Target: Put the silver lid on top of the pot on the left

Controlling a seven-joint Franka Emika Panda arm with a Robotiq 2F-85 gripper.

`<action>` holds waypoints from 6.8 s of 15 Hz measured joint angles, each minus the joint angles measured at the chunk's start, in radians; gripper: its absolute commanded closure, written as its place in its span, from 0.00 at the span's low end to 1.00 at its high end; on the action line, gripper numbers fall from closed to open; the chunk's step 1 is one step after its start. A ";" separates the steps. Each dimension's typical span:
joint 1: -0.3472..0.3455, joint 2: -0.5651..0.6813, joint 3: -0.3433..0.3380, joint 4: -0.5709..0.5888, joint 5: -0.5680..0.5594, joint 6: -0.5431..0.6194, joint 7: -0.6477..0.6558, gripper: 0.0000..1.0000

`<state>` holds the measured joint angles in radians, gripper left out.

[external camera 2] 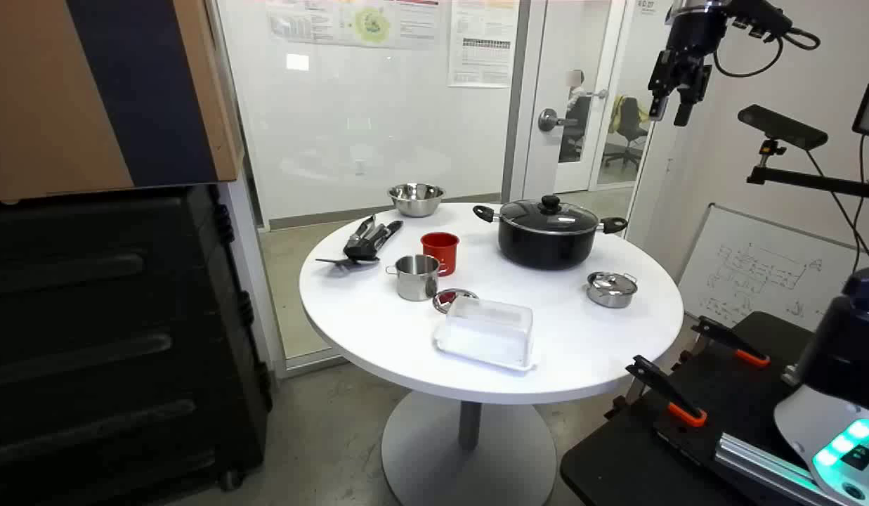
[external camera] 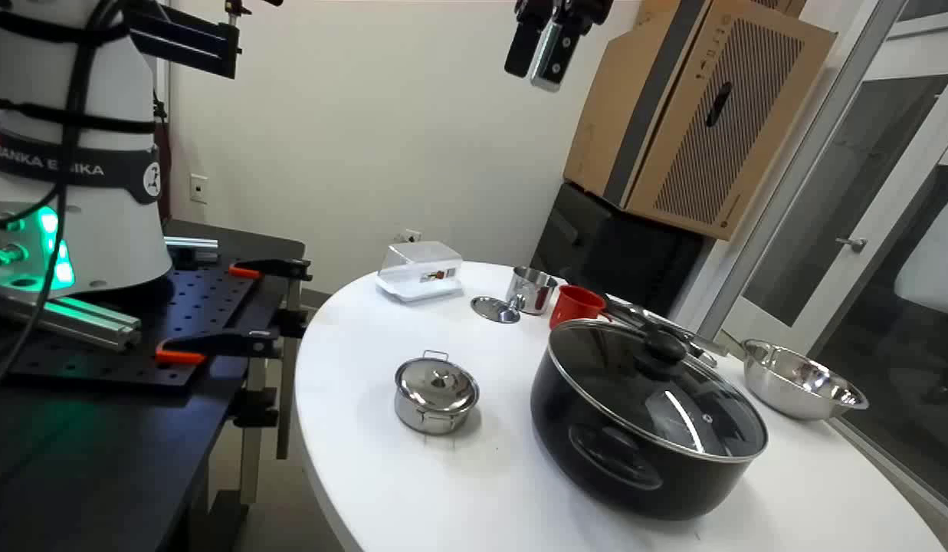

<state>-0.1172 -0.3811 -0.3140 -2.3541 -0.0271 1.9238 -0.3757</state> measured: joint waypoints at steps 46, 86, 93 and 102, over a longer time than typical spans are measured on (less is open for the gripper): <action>0.231 0.539 0.417 -0.054 -0.384 0.554 0.304 0.00; 0.337 0.984 0.365 0.266 -0.263 0.745 0.379 0.00; 0.338 0.984 0.363 0.268 -0.259 0.745 0.380 0.62; 0.339 0.984 0.363 0.273 -0.259 0.740 0.380 1.00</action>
<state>0.2222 0.6028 0.0491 -2.0812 -0.2861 2.6637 0.0047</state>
